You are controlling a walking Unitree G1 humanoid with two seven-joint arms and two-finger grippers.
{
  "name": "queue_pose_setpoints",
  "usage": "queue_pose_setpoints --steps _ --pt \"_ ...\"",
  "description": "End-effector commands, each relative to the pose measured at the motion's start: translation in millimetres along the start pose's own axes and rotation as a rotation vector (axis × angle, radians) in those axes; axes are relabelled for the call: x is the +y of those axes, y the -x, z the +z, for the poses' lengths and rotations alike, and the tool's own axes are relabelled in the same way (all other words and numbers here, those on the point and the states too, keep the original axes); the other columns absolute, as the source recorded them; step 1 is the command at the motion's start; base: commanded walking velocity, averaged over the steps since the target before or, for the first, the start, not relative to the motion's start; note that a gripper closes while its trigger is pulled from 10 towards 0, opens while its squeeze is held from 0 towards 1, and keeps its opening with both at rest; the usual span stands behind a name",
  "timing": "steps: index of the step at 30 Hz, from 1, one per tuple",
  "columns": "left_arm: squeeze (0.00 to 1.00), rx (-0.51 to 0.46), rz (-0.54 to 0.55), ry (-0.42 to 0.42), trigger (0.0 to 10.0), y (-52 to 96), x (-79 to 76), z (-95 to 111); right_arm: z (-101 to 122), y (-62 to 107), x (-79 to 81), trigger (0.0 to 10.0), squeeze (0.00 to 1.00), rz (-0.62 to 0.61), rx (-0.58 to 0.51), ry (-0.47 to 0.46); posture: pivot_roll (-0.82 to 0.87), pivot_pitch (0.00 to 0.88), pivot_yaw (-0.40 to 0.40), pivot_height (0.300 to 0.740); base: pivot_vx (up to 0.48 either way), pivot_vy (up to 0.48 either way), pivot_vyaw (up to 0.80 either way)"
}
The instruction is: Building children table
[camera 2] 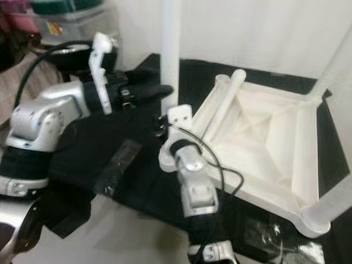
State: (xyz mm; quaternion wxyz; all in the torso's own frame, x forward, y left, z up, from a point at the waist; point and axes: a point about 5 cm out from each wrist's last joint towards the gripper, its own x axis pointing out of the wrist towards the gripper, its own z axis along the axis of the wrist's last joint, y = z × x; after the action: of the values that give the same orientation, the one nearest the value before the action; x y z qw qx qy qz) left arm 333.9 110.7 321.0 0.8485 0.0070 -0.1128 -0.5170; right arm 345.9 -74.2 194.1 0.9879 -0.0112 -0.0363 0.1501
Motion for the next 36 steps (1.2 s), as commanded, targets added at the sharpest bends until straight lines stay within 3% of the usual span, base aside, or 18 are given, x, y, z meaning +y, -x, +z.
queue_pose_setpoints --steps 1,3,4,6,7,8,9,14,15,16,19,22,24,25,26,32,33,36 --pt "0.0 0.017 0.052 0.021 10.0 13.4 4.8 -6 -40 0.1 -7.7 0.0 0.0 -0.058 0.181 -0.063 0.05 0.122 0.047 0.74 0.0 0.0 0.0" --pt "0.0 0.017 0.052 0.021 10.0 13.4 4.8 -6 -40 0.1 -7.7 0.0 0.0 -0.058 0.181 -0.063 0.05 0.122 0.047 0.74 0.0 0.0 0.0" --pt "0.0 0.017 0.076 0.033 10.0 19.9 5.5 -10 -36 -2.6 -8.3 10.0 0.0 -0.041 0.178 -0.062 0.04 0.124 0.043 0.74 0.0 0.0 0.0" --pt "0.0 0.015 0.103 0.048 10.0 26.9 5.7 -14 -32 -1.5 -7.2 10.0 0.0 -0.039 0.178 -0.065 0.04 0.126 0.046 0.74 0.0 0.0 0.0" --pt "0.0 0.012 0.142 0.064 10.0 36.0 5.9 -21 -25 -0.3 -6.4 10.0 0.37 -0.01 0.163 -0.075 0.04 0.129 0.044 0.74 0.0 0.0 0.0" --pt "0.0 0.012 0.142 0.064 10.0 36.0 5.9 -21 -25 -0.3 -6.4 10.0 0.37 -0.01 0.163 -0.075 0.04 0.129 0.044 0.74 0.0 0.0 0.0" --pt "0.0 0.008 0.175 0.076 10.0 43.8 5.8 -26 -19 0.4 -7.6 10.0 1.0 0.022 0.142 -0.089 0.04 0.133 0.042 0.74 0.0 0.0 0.0" --pt "0.0 0.006 0.301 0.11 10.0 73.8 6.3 -43 12 -4.3 -31.3 10.0 1.0 0.223 0.04 -0.085 0.05 0.137 0.036 0.74 0.0 0.0 0.0" --pt "0.0 0.013 0.332 0.117 10.0 82.6 3.1 -50 25 -4.6 -40.0 10.0 0.33 0.324 0.01 -0.056 0.05 0.139 0.026 0.74 0.0 0.0 0.0" --pt "0.0 0.018 0.352 0.124 10.0 87.8 -0.8 -56 33 -4.0 -45.3 10.0 0.0 0.408 0.002 -0.037 0.05 0.139 0.023 0.74 0.0 0.0 0.0" --pt "0.0 0.025 0.381 0.143 10.0 92.1 -11.1 -68 40 -2.7 -47.8 10.0 0.0 0.606 0.006 0.053 0.06 0.138 0.02 0.74 0.0 0.0 0.0" --pt "0.0 0.025 0.381 0.143 10.0 92.1 -11.1 -68 40 -2.7 -47.8 10.0 0.0 0.606 0.006 0.053 0.06 0.138 0.02 0.74 0.0 0.0 0.0" --pt "0.0 0.083 0.408 0.179 10.0 88.9 -31.8 -103 40 -9.8 -49.9 10.0 0.0 0.735 0.076 0.206 0.07 0.131 0.002 0.74 0.0 0.0 0.0" --pt "0.0 0.083 0.408 0.179 10.0 88.9 -31.8 -103 40 -9.8 -49.9 10.0 0.0 0.735 0.076 0.206 0.07 0.131 0.002 0.74 0.0 0.0 0.0" --pt "0.0 0.107 0.406 0.207 10.0 85.6 -44.4 -120 42 -16.4 -51.3 10.0 0.0 0.748 0.1 0.237 0.07 0.13 -0.008 0.74 0.0 0.0 0.0" --pt "0.0 0.129 0.388 0.273 10.0 73.8 -77.6 -148 51 -27.6 -52.8 10.0 0.0 0.795 0.118 0.2 0.07 0.132 -0.015 0.74 0.0 0.0 0.0" --pt "0.0 0.122 0.376 0.288 10.0 69.8 -85.4 -150 46 -25.1 -52.6 1.2 0.0 0.831 0.135 0.177 0.07 0.132 -0.013 0.74 0.0 0.0 0.0" --pt "0.0 0.122 0.372 0.291 10.0 68.3 -89.0 -152 44 -23.6 -52.9 1.2 0.0 0.852 0.142 0.169 0.07 0.132 -0.013 0.74 0.0 0.0 0.0"
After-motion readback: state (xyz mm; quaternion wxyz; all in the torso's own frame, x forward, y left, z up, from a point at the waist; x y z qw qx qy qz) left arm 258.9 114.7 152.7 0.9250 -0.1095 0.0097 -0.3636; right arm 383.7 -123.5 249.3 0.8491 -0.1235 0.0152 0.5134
